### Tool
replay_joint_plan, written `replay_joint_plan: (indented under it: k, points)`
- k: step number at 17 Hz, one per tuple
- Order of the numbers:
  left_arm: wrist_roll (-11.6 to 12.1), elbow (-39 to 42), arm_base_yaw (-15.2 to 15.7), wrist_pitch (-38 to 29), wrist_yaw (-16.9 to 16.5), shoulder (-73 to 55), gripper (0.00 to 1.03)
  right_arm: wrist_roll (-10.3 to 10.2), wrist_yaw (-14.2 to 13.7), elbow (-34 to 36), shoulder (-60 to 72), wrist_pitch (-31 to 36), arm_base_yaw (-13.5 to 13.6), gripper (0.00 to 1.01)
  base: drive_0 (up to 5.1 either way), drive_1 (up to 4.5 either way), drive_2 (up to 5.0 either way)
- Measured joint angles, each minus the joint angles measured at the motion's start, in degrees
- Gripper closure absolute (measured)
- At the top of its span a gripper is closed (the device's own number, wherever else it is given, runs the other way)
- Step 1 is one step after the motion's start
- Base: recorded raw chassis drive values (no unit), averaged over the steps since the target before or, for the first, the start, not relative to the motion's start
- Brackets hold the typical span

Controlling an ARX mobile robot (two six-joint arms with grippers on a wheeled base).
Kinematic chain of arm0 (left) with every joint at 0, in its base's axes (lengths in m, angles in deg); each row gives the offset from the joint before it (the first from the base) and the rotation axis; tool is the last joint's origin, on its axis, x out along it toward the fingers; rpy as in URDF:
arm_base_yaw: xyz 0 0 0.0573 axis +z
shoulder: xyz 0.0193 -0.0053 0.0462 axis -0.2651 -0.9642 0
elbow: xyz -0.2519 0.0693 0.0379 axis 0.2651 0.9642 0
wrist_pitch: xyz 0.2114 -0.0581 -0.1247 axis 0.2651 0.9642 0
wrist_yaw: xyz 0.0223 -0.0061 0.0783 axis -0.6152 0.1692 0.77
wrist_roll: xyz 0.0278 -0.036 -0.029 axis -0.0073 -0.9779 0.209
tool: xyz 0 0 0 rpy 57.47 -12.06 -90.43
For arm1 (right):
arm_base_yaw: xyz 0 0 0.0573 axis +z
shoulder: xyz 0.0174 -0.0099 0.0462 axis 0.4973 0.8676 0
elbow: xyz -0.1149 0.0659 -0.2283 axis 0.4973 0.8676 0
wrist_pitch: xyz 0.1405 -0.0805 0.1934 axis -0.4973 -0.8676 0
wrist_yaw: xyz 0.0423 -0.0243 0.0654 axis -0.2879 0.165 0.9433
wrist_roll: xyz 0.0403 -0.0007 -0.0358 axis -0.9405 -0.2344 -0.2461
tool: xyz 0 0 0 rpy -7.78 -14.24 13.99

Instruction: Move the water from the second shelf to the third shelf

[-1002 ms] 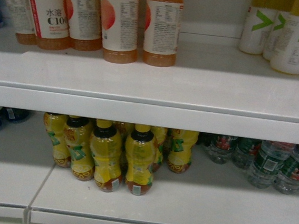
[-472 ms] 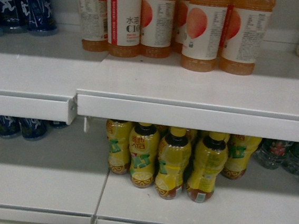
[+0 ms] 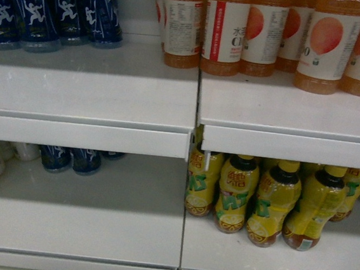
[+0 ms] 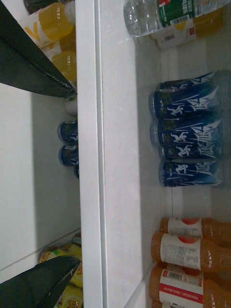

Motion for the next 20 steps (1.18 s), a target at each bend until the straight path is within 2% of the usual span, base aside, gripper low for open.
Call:
replay_joint_plan:
  k: [20]
  points:
    - [0.02, 0.00, 0.00, 0.11, 0.02, 0.00, 0.05, 0.00, -0.04, 0.00, -0.11, 0.04, 0.00, 0.59, -4.4, 2.15, 2.2]
